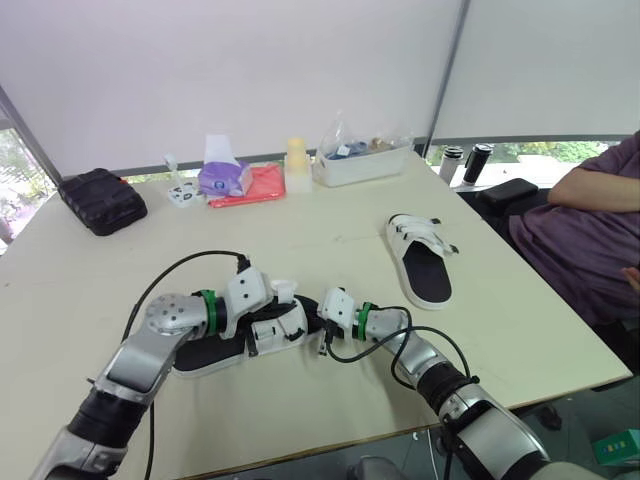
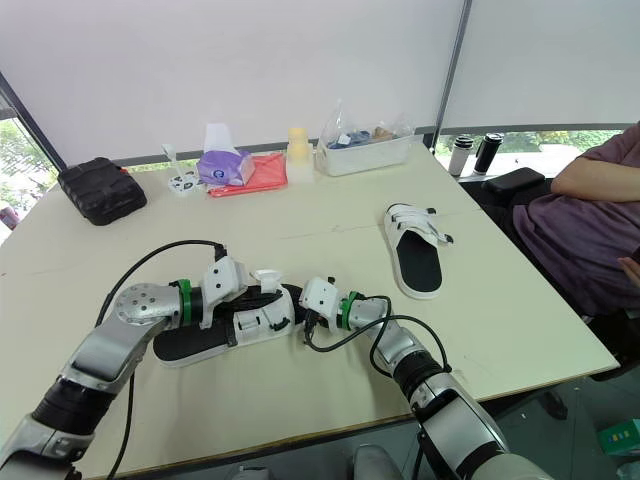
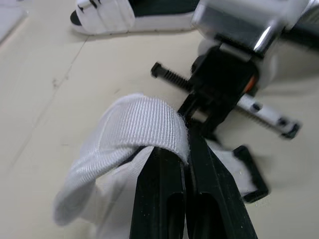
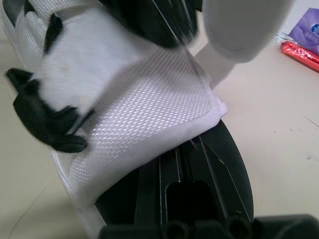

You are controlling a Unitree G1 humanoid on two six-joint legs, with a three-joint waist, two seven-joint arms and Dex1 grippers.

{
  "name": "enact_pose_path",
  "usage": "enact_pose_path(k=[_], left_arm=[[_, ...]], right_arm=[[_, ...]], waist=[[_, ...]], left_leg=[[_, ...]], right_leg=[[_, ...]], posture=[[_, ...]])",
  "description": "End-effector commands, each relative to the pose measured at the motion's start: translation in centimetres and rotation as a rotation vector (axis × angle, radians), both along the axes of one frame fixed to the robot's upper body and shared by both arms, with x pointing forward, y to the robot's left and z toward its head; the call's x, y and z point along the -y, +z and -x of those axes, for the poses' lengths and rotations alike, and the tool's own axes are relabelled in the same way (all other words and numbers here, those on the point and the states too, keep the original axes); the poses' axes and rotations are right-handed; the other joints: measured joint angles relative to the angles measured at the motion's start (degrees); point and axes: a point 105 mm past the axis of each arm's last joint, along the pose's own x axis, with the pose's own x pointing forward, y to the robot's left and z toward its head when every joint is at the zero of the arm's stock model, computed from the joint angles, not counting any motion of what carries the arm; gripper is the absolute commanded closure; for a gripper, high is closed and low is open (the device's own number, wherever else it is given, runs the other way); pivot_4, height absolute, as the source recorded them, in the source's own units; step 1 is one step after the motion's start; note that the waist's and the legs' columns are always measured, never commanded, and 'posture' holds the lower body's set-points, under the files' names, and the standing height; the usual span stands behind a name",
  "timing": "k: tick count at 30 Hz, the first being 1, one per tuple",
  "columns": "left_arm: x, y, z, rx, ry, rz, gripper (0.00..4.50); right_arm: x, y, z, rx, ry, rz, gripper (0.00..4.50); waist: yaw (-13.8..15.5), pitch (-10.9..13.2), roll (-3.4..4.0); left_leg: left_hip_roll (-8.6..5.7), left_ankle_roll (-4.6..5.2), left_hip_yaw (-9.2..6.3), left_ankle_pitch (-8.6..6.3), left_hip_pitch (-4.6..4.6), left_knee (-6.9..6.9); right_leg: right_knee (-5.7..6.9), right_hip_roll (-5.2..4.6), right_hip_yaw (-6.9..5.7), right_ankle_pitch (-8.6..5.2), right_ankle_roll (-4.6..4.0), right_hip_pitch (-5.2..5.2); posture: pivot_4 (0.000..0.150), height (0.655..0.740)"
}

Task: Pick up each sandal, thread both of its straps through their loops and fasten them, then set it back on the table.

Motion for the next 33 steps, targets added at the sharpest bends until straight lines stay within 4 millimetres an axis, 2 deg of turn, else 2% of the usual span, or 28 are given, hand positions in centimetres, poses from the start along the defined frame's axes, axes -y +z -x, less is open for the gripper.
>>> enact_pose_path(k=[1, 7, 11, 15, 25, 28, 33], left_arm=[[0.6, 1.2, -0.3, 0.077, -0.046, 0.003, 4.47], [1.4, 1.3, 1.4, -0.061, -0.105, 0.083, 4.47], [1.1, 0.2, 2.4, -0.092, -0.127, 0.029, 4.47], [0.7, -0.7, 2.7, -0.094, -0.120, 0.000, 4.47], [0.8, -0.9, 2.5, -0.099, -0.092, 0.009, 4.47], [0.8, -0.5, 3.0, -0.156, -0.099, 0.041, 3.69], [-0.3, 1.3, 2.2, -0.181, -0.002, 0.129, 1.38]], right_arm=[[6.2, -12.0, 4.9, -0.383, -0.108, 0.361, 4.50], [6.3, -12.1, 5.0, -0.387, -0.113, 0.360, 4.50], [6.3, -12.1, 5.0, -0.388, -0.113, 0.358, 4.50], [6.2, -12.1, 4.9, -0.387, -0.114, 0.356, 4.50], [6.3, -12.1, 4.9, -0.389, -0.114, 0.361, 4.50], [6.3, -12.1, 4.9, -0.389, -0.115, 0.360, 4.50], [6.4, -12.1, 4.9, -0.390, -0.113, 0.363, 4.50]], waist=[[0.0, 0.0, 0.00], [0.0, 0.0, 0.00], [0.0, 0.0, 0.00], [0.0, 0.0, 0.01], [0.0, 0.0, 0.02], [0.0, 0.0, 0.02], [0.0, 0.0, 0.00]], left_leg=[[0.01, 0.00, 0.00, 0.00, 0.00, 0.00], [0.02, 0.02, 0.00, 0.01, 0.01, -0.02], [0.02, 0.02, -0.01, 0.01, 0.03, -0.02], [0.01, 0.02, -0.01, 0.00, 0.03, -0.02], [0.01, 0.01, -0.01, 0.00, 0.04, -0.02], [0.01, 0.01, -0.01, 0.00, 0.03, -0.02], [0.01, 0.02, -0.02, 0.00, 0.01, -0.02]], right_leg=[[0.00, 0.00, 0.00, 0.00, 0.00, 0.01], [0.03, 0.00, 0.01, 0.00, 0.00, 0.02], [0.03, 0.01, 0.01, 0.00, 0.00, 0.03], [0.03, 0.00, 0.01, 0.00, 0.00, 0.03], [0.03, 0.00, 0.01, 0.00, 0.00, 0.02], [0.03, 0.00, 0.01, 0.00, 0.00, 0.02], [0.03, 0.00, 0.00, 0.00, 0.00, -0.01]], posture=[[0.150, 0.7400], [0.150, 0.7400], [0.150, 0.7400], [0.150, 0.7400], [0.150, 0.7400], [0.150, 0.7400], [0.150, 0.7400]])
